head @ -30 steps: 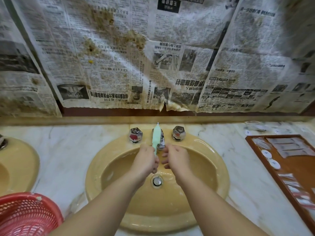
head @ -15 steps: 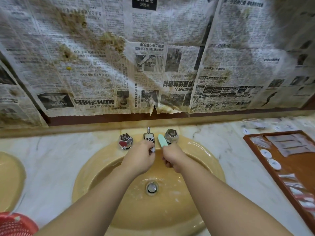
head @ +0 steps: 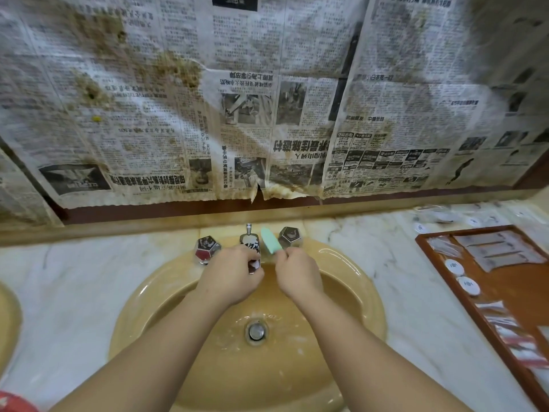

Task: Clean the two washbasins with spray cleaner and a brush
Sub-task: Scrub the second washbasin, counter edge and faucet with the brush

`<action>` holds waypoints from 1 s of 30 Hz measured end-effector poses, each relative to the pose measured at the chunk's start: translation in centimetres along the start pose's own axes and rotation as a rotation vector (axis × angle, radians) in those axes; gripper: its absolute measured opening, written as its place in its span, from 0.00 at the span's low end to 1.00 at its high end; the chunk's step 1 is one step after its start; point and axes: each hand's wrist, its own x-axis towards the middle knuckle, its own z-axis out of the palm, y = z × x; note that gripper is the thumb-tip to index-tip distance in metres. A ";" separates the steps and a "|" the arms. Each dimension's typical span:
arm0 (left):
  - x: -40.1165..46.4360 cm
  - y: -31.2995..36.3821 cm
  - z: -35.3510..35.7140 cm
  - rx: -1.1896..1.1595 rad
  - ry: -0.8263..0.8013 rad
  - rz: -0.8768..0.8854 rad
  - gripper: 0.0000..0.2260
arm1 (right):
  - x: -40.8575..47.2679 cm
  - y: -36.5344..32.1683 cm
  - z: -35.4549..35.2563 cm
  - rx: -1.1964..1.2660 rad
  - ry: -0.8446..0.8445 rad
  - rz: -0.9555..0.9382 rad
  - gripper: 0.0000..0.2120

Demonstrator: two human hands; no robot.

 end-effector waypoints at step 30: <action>-0.3 -0.6 0.9 -0.081 0.042 -0.041 0.18 | 0.4 0.7 -4.4 0.020 0.057 0.038 0.15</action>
